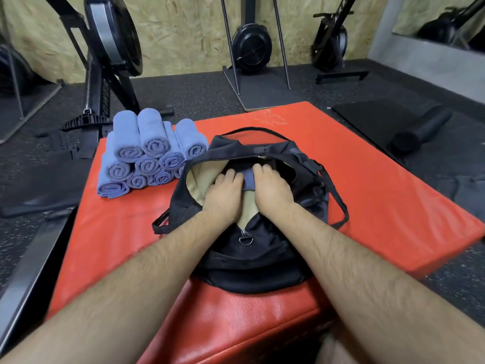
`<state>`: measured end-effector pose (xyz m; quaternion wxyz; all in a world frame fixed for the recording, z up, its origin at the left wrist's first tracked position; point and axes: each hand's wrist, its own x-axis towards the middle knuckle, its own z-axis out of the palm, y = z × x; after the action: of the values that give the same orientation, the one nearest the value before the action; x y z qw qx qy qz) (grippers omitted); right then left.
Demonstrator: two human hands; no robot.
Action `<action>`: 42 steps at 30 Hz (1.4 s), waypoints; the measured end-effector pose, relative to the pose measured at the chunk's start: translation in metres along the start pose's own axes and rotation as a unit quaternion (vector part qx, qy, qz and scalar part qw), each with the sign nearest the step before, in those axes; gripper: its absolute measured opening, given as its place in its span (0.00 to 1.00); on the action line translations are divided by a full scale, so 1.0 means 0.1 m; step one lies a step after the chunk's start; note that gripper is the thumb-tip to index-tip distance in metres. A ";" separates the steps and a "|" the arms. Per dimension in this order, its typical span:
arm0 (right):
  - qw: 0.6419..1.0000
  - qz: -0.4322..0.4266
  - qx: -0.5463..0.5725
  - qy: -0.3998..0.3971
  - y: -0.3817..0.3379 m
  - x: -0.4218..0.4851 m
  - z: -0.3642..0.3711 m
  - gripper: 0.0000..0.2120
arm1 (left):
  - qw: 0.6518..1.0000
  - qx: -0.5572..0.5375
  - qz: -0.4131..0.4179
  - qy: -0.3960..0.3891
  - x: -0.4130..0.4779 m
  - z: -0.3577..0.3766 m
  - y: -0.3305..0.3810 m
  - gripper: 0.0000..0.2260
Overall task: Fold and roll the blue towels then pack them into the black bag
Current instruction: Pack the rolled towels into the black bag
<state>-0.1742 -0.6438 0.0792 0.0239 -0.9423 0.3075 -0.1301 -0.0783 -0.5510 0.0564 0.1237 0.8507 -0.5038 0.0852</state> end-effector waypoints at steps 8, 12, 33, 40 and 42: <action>0.999 -0.012 0.020 -0.036 0.02 -0.03 -0.06 0.13 | 0.997 -0.045 -0.003 -0.057 0.06 -0.01 0.01 0.12; 0.997 -0.056 -0.025 -0.041 -0.01 -0.13 -0.16 0.12 | 0.998 -0.051 0.007 -0.038 -0.06 -0.12 -0.06 0.06; 0.978 -0.172 0.053 0.103 -1.51 0.49 -0.90 0.12 | 0.992 -0.046 -0.035 0.112 -0.19 -1.56 -1.09 0.10; 0.987 -0.090 0.126 -0.046 -1.94 1.16 -0.43 0.17 | 0.989 -0.088 -0.097 0.061 0.04 -1.40 -1.57 0.07; 0.981 -0.059 0.169 -0.070 -1.99 1.29 -0.33 0.18 | 0.985 -0.094 -0.131 0.061 0.12 -1.30 -1.69 0.11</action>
<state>0.0314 -0.5569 0.1652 0.1967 -0.9481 0.2221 -0.1148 0.0737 -0.4443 0.1631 0.2437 0.8872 -0.3849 0.0724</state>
